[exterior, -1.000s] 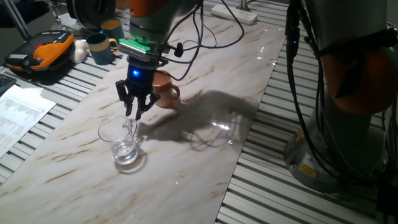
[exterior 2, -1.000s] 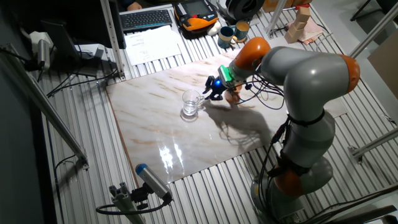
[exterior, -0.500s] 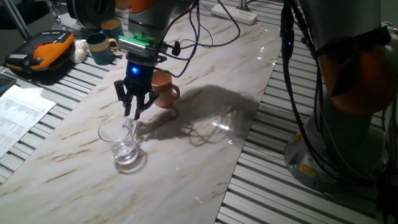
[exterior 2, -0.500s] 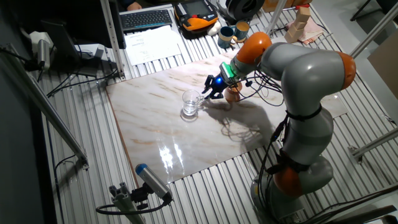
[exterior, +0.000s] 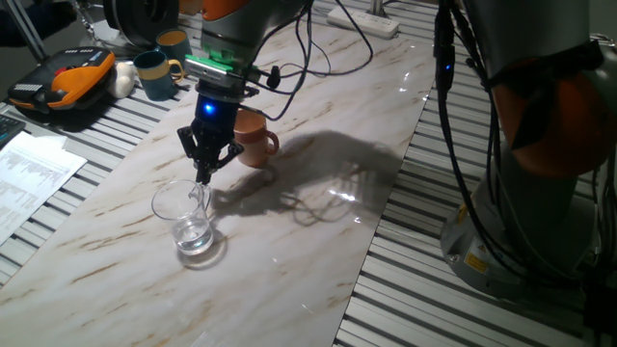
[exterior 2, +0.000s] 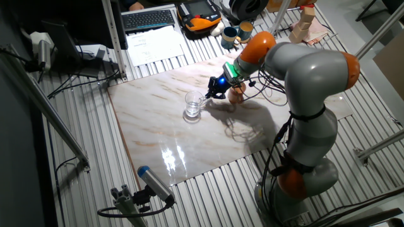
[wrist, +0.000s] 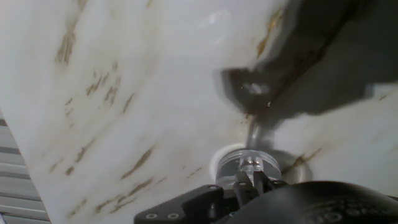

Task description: Pour the water from one cup into another empty cup

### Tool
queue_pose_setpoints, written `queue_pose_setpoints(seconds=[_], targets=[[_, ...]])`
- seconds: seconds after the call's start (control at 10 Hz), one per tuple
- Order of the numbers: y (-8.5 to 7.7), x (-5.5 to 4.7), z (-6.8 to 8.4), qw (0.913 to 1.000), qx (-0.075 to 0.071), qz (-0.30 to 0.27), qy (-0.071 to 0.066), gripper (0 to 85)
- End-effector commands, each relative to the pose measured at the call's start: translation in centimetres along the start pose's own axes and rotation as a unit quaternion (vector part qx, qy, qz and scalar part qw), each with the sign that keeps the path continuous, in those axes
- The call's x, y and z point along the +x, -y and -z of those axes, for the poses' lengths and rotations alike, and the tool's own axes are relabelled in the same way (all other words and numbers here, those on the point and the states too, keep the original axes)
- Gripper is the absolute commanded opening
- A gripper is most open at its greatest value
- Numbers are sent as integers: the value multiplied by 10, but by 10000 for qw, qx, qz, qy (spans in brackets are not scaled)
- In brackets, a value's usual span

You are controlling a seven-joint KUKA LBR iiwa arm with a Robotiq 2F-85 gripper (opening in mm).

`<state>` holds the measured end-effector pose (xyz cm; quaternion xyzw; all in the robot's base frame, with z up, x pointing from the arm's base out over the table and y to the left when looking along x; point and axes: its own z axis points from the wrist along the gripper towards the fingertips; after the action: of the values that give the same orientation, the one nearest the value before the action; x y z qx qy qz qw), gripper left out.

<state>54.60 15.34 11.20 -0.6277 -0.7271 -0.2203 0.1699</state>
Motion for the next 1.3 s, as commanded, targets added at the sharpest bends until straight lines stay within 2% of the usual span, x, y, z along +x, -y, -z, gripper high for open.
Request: queue_pose_setpoints(seconds=[0.0,0.1,0.2,0.3,0.5,0.6,0.7,0.8,0.9,1.0,1.2], targets=[[0,1,3,10000,59,44,-36,170],[1,3,6,9997,-104,-36,-239,170],[1,4,9,9988,-287,-119,-384,0],[1,4,9,9983,-378,-171,-411,0],[1,3,10,9994,-159,-71,-301,0],[1,4,11,9993,-38,12,-365,0],[0,6,12,9988,-256,-108,-407,0],[-2,7,12,9982,-390,-179,-420,0],[-2,7,12,9980,-445,-202,-397,0],[-2,7,13,9986,-310,-125,-416,0],[-2,7,15,9992,72,62,-401,0]])
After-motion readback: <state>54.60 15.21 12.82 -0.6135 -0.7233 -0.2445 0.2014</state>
